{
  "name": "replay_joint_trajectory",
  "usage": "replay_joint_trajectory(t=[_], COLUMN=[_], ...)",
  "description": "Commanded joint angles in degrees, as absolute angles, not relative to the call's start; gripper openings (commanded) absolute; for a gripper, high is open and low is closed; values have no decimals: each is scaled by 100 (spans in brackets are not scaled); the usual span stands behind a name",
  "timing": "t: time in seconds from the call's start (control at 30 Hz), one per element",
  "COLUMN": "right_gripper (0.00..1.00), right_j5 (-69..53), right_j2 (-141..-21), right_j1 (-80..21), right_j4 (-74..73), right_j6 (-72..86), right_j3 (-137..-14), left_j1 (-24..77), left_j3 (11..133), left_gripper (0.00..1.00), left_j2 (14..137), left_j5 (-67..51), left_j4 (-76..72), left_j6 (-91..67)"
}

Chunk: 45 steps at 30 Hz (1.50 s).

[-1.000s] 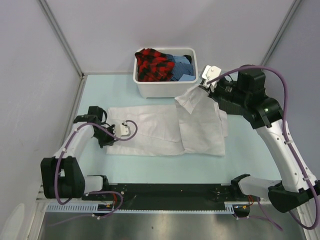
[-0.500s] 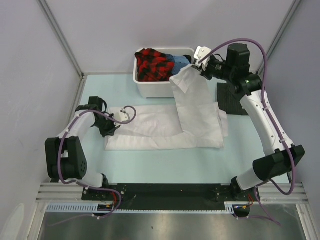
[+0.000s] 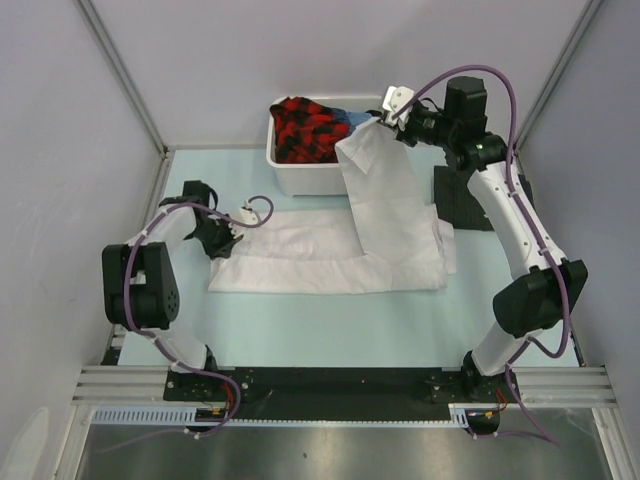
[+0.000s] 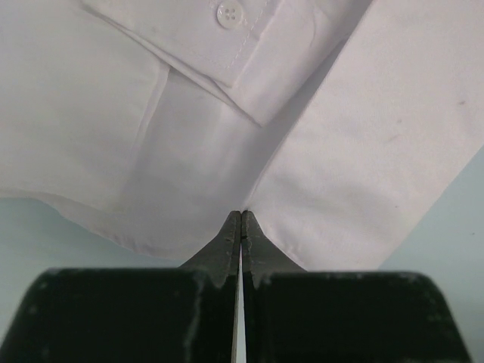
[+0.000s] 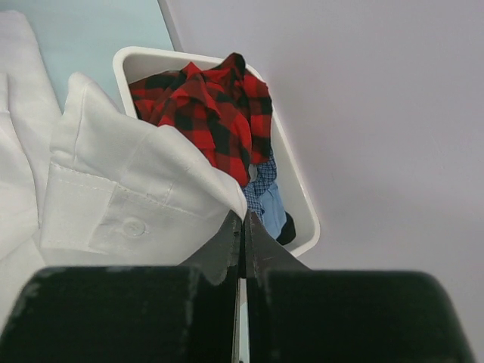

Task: Fold and stack the long sleeve shirts
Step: Fold the shirt

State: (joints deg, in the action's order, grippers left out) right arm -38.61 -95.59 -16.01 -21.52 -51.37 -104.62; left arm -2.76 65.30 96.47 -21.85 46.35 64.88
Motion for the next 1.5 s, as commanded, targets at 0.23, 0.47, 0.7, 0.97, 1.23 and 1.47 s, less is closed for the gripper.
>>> replay_joint_trajectory(t=[0.23,0.47,0.7,0.97,1.23,1.47], right_gripper=[0,0,0,0,0,0], right_j5=[-4438,-4553,-4658,-4483,-3429,-3322], right_j2=[-10186,-10432,-10574,-9915,-9835,-9616], right_j1=[-1670,-1793,-1916,-2285,-2768,-3006], right_j4=[-1441,-1178,-1229,-1441,-1529,-1522], right_j6=[-5458,-5678,-5712,-5353,-3913,-3490], right_j3=[-10819,-10652,-10820,-9959,-9738,-9335], left_j1=[-360,-369,-465,-475,1054,2126], left_j3=[6838,6864,6934,8461,7850,7409], left_gripper=[0,0,37,99,99,99], left_j2=[9949,10116,9994,9142,8026,8006], left_j5=[-2180,-2153,-2381,-4736,-3955,-3437], left_j4=[4553,4412,4587,4686,2095,986], left_j6=[6381,6135,6038,4285,2269,1417])
